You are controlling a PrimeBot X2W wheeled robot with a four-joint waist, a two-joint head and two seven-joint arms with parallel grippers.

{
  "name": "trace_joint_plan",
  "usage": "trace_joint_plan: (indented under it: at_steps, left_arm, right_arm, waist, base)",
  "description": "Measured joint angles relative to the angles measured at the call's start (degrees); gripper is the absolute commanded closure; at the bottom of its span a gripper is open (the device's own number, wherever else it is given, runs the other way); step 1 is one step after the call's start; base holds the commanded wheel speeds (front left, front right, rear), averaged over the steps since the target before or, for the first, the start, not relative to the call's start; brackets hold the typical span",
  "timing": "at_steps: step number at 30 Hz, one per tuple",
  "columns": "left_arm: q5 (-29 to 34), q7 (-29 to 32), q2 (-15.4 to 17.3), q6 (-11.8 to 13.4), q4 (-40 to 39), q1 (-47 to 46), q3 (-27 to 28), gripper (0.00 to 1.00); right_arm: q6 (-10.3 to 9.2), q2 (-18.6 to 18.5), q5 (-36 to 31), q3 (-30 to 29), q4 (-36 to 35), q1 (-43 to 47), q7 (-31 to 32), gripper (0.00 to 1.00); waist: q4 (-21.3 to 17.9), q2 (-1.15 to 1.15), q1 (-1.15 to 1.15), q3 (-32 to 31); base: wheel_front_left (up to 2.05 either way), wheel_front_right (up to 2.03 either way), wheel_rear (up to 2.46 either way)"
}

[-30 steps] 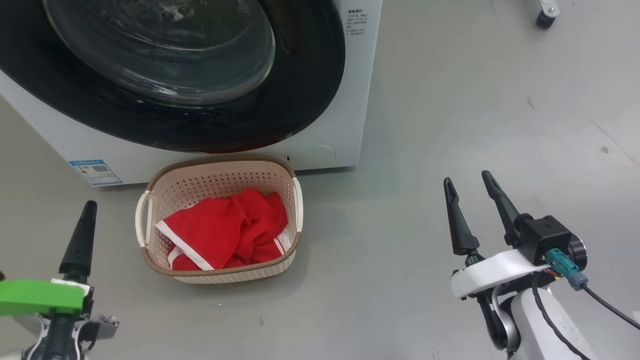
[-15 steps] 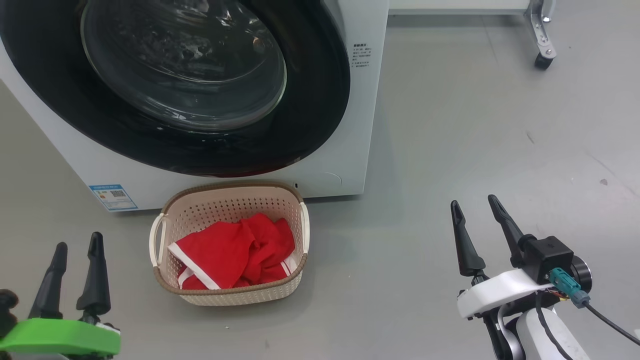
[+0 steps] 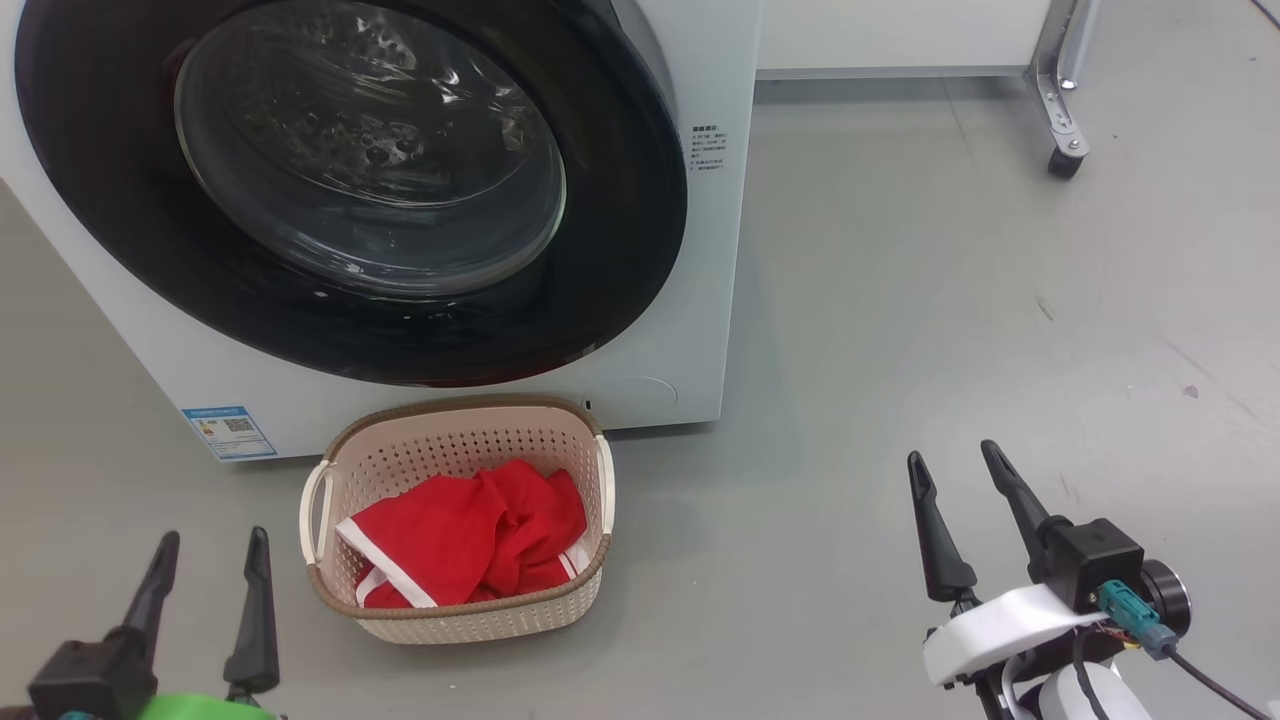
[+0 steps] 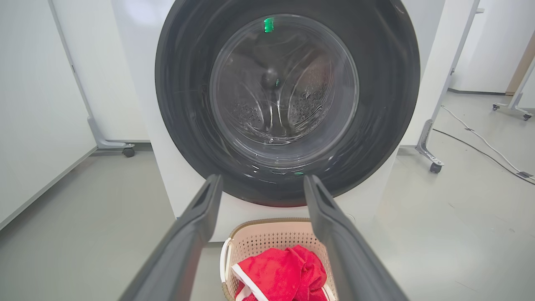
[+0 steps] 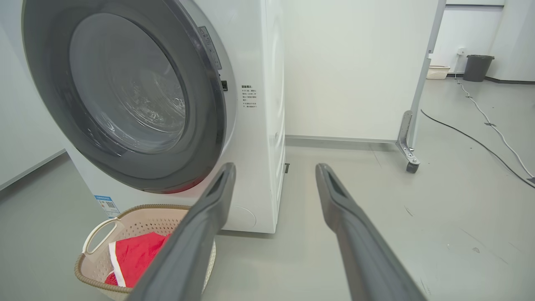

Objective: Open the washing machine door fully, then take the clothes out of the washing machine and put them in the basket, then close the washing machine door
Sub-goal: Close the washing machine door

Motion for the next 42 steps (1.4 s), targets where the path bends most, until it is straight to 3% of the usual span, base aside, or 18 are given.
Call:
trace_joint_plan:
  at_steps: [15, 42]
  left_arm:
    - [3.13, 0.05, -3.09, 2.26, 1.27, 2.53, -2.87, 0.00]
    - [5.20, 0.08, -5.73, 2.82, 0.76, 3.32, -2.34, 0.00]
  right_arm:
    - [0.08, -0.04, -0.40, -0.03, 0.23, 3.27, 0.00, 0.00]
    - [0.67, 0.05, -0.82, -0.14, -0.70, 4.04, 0.00, 0.00]
  waist:
    - [-0.45, 0.00, 0.00, -0.94]
    - [-0.35, 0.00, 0.00, -0.51]
  base:
    - [0.00, 0.00, 0.00]
    - [0.00, 0.00, 0.00]
